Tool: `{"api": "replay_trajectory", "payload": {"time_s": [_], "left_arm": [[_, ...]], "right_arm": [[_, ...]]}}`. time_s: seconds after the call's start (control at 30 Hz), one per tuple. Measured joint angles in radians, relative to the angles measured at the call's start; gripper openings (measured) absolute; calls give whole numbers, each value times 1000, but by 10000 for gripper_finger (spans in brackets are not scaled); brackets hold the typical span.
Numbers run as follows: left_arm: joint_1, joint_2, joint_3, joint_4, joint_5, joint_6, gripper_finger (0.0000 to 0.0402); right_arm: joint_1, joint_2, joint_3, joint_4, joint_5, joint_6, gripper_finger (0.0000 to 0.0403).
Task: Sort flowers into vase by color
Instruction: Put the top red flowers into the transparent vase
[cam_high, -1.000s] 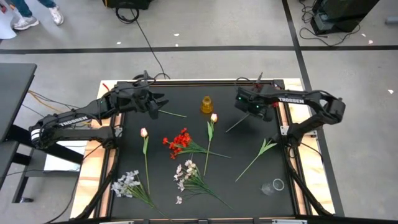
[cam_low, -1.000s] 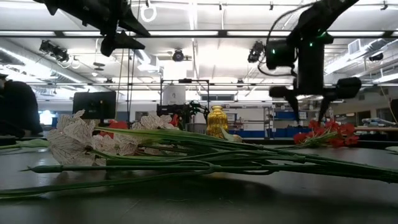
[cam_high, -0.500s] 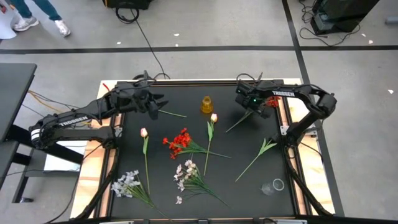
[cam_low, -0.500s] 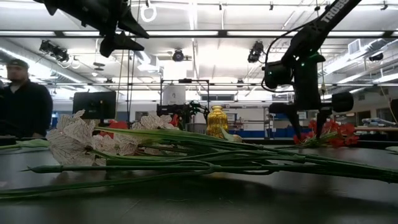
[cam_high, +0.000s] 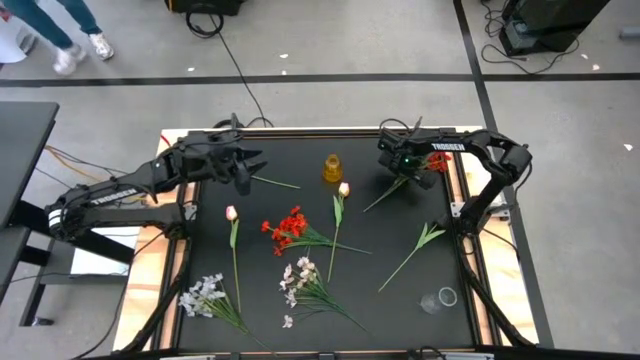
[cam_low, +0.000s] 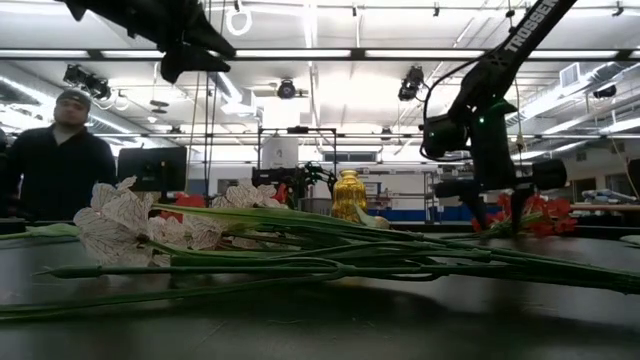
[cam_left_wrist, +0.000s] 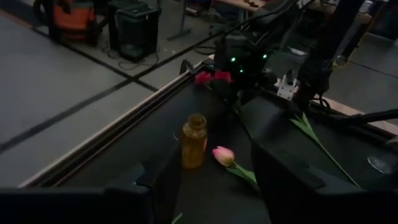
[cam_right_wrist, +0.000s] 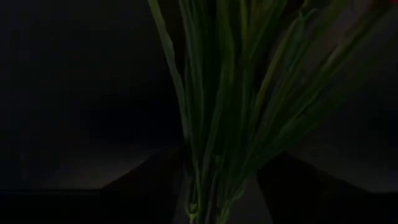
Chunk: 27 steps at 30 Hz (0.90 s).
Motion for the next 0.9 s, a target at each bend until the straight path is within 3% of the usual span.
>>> {"api": "replay_trajectory", "payload": {"time_s": [0.2, 0.33, 0.47, 0.73, 0.9], "left_arm": [[0, -5, 0, 93, 0, 29, 197], [0, -6, 1, 187, 0, 35, 219], [0, -5, 24, 176, 22, 24, 245], [0, 12, 145, 172, 54, 77, 260], [0, 72, 272, 140, 200, 96, 260]], "right_arm": [[-6, 0, -1, 16, 6, -76, 139], [-5, 1, -1, 22, 8, -90, 77], [10, -4, -2, 29, 19, -104, 28], [45, -79, -7, 117, 25, -139, 26], [65, -128, -8, 155, 42, -190, 23]]}}
